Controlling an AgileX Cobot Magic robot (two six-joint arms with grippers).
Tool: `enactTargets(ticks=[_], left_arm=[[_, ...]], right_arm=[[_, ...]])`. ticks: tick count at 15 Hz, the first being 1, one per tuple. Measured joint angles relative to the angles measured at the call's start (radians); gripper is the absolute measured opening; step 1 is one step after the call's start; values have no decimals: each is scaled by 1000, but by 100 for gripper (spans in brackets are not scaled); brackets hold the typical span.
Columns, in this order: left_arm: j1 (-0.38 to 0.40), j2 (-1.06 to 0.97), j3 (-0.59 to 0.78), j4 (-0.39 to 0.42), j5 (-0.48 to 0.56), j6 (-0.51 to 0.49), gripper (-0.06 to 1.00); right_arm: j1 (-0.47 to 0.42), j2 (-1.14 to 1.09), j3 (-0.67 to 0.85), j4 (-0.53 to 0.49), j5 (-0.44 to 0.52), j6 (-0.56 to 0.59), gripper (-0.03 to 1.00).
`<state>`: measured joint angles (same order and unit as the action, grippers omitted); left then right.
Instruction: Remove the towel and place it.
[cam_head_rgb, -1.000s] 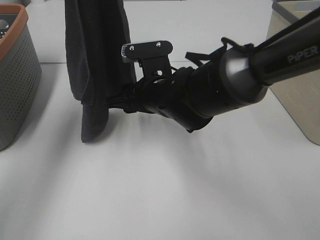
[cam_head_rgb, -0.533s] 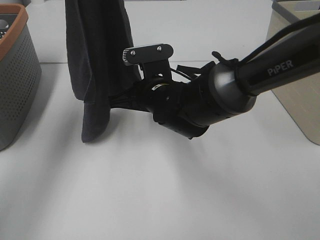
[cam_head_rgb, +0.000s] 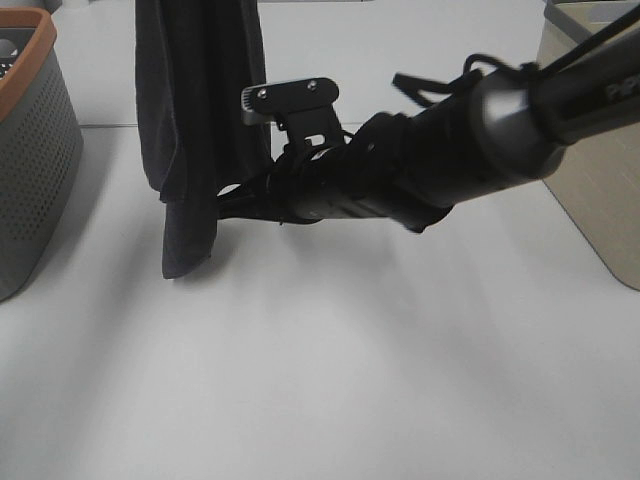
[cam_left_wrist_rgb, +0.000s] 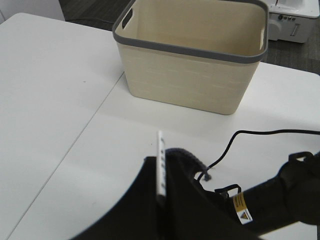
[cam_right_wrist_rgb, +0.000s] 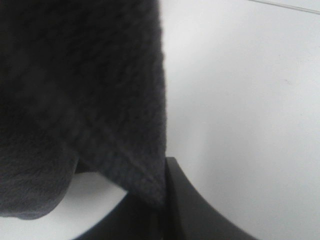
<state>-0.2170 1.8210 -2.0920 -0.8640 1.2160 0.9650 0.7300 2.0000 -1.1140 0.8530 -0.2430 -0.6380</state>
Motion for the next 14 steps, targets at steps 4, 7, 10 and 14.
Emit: enactTargets(ticks=[4,7,10,14], left_arm=[[0,0,0,-23,0,5,0],[0,0,0,-48,0,40,0],[0,0,21,-59,-3,62,0],[0,-43,238,-139,-152,125,0]], right_arm=[[-177,-120,5,-54,292,-80,2],[-298,-239,5,-172,510,-105,2],[-412,-329,-22,-287,745,-106,2],[-447,-352,-207,-448,1063,-105,2]])
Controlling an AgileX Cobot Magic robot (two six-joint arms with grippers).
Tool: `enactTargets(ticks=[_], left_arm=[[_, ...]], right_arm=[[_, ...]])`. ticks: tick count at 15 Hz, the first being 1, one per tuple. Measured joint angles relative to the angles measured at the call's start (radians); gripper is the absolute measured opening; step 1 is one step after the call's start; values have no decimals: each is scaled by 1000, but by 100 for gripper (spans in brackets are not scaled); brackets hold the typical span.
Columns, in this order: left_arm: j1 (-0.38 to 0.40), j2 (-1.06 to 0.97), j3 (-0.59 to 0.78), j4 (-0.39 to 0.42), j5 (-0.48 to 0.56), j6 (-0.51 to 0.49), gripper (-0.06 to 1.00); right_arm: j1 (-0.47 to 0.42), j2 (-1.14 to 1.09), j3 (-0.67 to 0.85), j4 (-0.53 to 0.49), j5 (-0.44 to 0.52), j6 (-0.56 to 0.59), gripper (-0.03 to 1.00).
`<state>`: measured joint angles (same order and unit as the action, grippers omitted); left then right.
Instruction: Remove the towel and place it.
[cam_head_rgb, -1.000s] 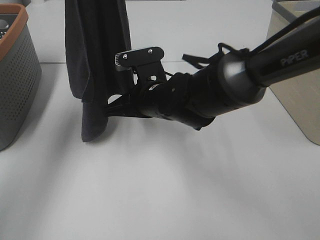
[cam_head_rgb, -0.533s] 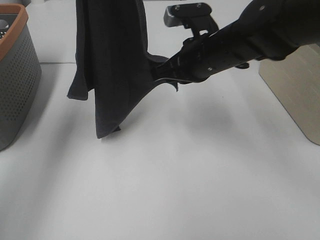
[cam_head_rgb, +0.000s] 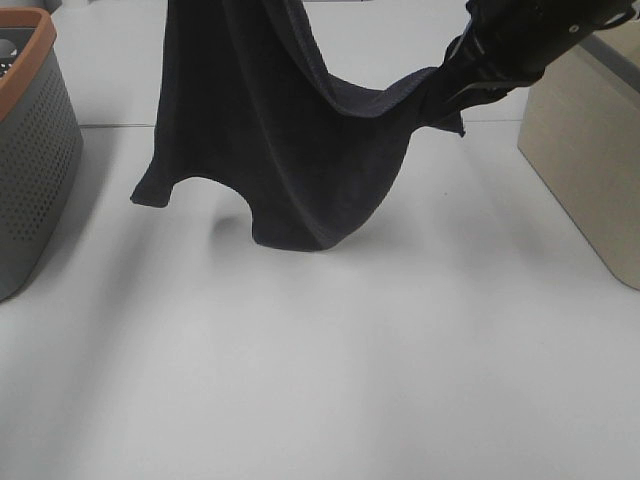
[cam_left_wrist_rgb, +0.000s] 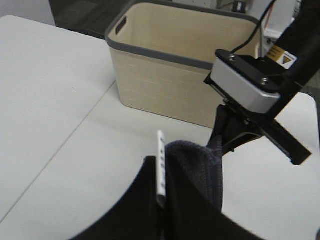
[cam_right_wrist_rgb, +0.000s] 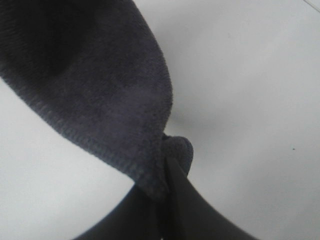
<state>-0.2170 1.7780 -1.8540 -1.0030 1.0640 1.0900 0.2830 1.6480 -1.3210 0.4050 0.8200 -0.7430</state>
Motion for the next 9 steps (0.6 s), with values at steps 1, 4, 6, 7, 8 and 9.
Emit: enactTargets(ticks=[1,4,6,7,8,9], left_arm=[[0,-41,94,-53,-84,52,0],[5,-147,326,-199,-248,199,0],[26,-203,514,-421,-328,392,0],[46,-215,581,-564,-347,503,0],[65,-223,631,-660,-356,598,0],[82,-225,662,-698,-366,653,0]], right_arm=[[0,0,-47,-39,47,0,2],[0,3,-168,-143,139,0,2],[0,17,-260,-230,212,0,2],[0,35,-304,-284,247,0,2],[0,54,-337,-342,272,-12,2],[0,71,-359,-405,279,-55,2]])
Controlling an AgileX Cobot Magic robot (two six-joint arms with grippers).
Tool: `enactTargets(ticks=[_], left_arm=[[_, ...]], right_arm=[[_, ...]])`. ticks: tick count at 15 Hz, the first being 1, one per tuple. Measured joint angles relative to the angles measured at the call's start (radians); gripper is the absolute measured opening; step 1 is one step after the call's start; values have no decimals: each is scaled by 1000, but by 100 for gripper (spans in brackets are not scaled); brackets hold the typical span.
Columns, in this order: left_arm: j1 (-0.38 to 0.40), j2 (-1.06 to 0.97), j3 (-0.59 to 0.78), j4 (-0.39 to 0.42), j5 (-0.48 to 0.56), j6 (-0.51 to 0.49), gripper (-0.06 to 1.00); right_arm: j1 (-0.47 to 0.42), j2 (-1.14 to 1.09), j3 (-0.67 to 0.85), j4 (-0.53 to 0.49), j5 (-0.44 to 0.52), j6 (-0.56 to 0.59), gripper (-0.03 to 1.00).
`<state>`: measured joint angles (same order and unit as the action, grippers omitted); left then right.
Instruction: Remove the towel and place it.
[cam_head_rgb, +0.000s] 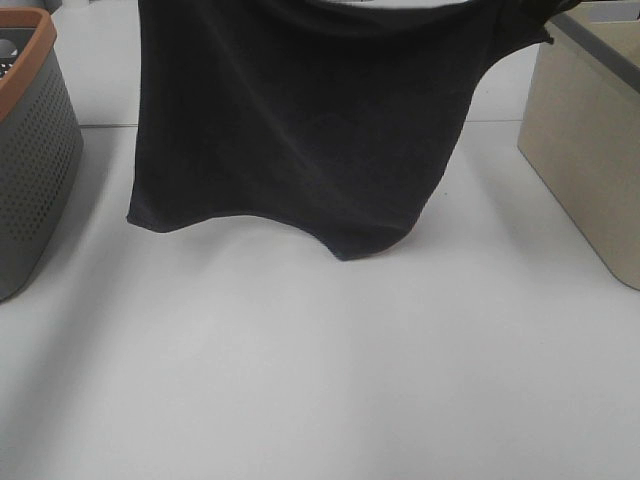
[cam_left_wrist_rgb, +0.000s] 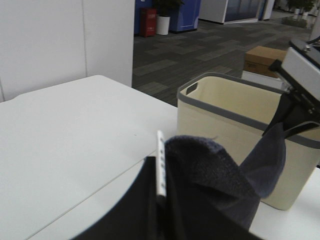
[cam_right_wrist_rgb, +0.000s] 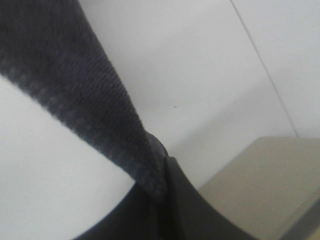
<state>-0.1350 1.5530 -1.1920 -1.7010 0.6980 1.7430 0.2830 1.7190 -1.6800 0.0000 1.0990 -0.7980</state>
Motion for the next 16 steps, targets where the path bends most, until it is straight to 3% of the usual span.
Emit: enactTargets(ticks=[2,5,6,8,12,16], left_arm=[[11,0,22,-17,-8,45,0],[11,22,22,-24,-27,104,0],[11,70,7,-24,-32,125,0],[11,113,-36,-24,-34,128,0],[11,274,-245,-24,-35,130,0],[11,442,-452,-24,-41,130,0]], right_arm=[[-1,19,-17,-114,-22,-109,2],[-1,26,-17,-135,-138,-207,2],[-1,26,-18,-124,-203,-198,2],[-1,26,-18,-111,-242,-147,2],[-1,44,-20,-166,-336,14,2],[-1,124,-20,-213,-469,87,2]])
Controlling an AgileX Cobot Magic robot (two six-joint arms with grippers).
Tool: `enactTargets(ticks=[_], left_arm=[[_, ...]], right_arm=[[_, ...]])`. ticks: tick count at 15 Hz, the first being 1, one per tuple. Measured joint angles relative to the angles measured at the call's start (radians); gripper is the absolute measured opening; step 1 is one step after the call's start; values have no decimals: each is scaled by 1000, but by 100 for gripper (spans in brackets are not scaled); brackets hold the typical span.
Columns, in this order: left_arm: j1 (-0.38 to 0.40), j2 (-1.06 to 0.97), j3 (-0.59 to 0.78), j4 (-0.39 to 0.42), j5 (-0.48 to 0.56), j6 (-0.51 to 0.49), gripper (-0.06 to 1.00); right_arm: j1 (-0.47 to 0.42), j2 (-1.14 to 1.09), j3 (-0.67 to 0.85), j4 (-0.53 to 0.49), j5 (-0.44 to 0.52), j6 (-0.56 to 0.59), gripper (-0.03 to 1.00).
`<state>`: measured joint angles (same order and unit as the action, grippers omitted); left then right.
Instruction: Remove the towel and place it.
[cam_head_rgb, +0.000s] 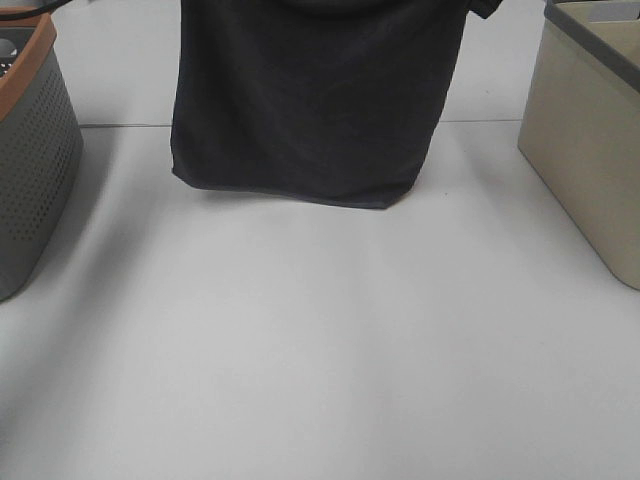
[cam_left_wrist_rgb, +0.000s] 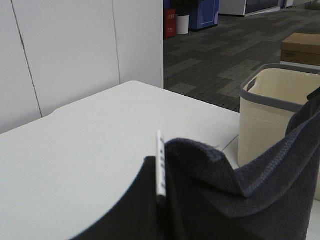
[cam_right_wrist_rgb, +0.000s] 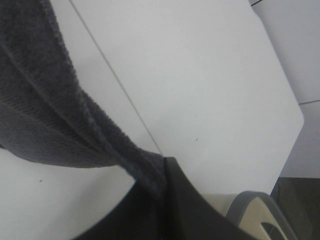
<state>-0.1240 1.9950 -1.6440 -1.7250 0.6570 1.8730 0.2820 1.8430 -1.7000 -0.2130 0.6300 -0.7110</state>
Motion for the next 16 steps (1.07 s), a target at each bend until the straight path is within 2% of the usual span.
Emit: enactTargets(ticks=[1,3,7,8,10,11,13,16], left_arm=[[0,101,-131,-1,-1,-7,0],[0,202,-265,-1,-2,-17,0],[0,334,-463,-1,-44,-19,0],[0,352,-494,-1,-83,-19,0],[0,373,-509,-2,-135,-26,0],[1,385,-502,-4,-128,-49,0],[5,401,-430,-8,7,-63,0],[5,385,-222,-7,150,-10,0]], right_arm=[[0,43,-13,-4,-86,2,2],[-5,109,-78,-7,-122,3,2],[-53,232,-240,-14,-210,10,2],[-67,246,-258,-27,-268,19,2],[-73,250,-267,-32,-350,24,2],[-73,250,-263,-30,-350,34,2],[-71,245,-193,-28,-287,76,2],[-71,164,74,-28,-268,82,2]])
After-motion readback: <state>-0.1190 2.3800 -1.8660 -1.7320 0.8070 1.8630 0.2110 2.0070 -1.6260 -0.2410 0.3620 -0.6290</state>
